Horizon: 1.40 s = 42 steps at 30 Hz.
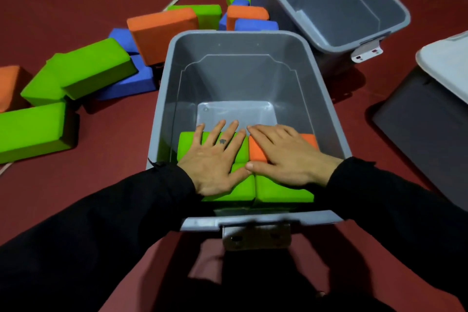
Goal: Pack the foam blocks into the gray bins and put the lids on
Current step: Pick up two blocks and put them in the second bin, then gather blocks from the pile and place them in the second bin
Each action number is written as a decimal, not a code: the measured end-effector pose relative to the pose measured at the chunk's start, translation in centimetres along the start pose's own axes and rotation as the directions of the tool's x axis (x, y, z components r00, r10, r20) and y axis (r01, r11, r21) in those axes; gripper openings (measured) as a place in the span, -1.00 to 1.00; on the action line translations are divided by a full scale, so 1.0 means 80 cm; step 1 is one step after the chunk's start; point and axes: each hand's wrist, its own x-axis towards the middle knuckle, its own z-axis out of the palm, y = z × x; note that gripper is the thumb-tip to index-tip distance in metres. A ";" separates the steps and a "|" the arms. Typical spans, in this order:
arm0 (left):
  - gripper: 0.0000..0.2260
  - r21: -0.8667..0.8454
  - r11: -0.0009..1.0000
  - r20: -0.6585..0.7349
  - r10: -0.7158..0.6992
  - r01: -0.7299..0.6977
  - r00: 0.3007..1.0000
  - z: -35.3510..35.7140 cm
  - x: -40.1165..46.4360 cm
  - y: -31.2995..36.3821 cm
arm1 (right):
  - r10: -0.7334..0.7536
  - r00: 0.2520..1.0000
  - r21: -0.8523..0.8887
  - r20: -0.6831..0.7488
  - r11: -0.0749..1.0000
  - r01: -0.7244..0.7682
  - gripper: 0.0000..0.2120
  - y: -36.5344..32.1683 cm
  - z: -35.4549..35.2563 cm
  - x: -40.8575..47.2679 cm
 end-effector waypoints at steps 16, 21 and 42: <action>-0.47 -0.373 0.889 -0.172 -0.346 0.264 0.922 -0.121 -0.054 -0.157 | 0.071 0.995 0.461 -0.071 0.887 -0.030 -0.67 -0.048 -0.123 0.104; -0.62 -0.439 0.673 -0.122 -0.701 0.595 0.703 -0.053 -0.099 -0.310 | 0.001 0.971 0.405 -0.237 0.909 0.098 -0.75 -0.094 -0.124 0.179; -0.54 -0.764 -0.107 0.453 -0.791 0.636 0.412 0.073 -0.168 -0.494 | 0.201 0.976 0.371 -0.079 0.915 -0.158 -0.65 -0.252 -0.125 0.324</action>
